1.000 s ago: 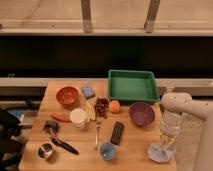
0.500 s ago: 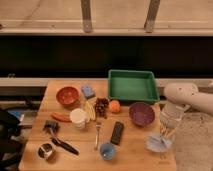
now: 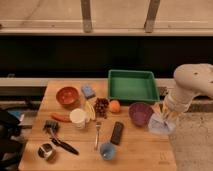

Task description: Place towel in table surface

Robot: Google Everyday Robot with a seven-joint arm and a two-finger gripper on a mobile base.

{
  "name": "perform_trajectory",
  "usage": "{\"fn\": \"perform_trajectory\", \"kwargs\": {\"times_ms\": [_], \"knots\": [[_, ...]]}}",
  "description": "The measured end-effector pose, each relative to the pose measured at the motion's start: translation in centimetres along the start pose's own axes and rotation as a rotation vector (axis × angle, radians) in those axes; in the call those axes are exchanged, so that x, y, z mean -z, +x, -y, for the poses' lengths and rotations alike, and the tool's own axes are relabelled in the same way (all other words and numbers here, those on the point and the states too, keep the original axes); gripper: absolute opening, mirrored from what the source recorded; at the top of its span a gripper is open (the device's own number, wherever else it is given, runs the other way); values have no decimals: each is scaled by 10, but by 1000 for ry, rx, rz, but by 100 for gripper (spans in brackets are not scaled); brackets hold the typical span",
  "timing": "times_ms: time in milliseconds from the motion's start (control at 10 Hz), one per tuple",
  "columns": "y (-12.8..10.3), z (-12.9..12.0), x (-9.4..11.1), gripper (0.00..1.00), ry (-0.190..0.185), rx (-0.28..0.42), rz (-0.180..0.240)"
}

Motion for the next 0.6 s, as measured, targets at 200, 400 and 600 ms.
{"fn": "perform_trajectory", "kwargs": {"times_ms": [200, 400, 600], "knots": [[-1, -2, 10, 0, -8, 1, 6], [3, -2, 0, 0, -5, 6, -22], [11, 1, -32, 0, 8, 8, -74]]}}
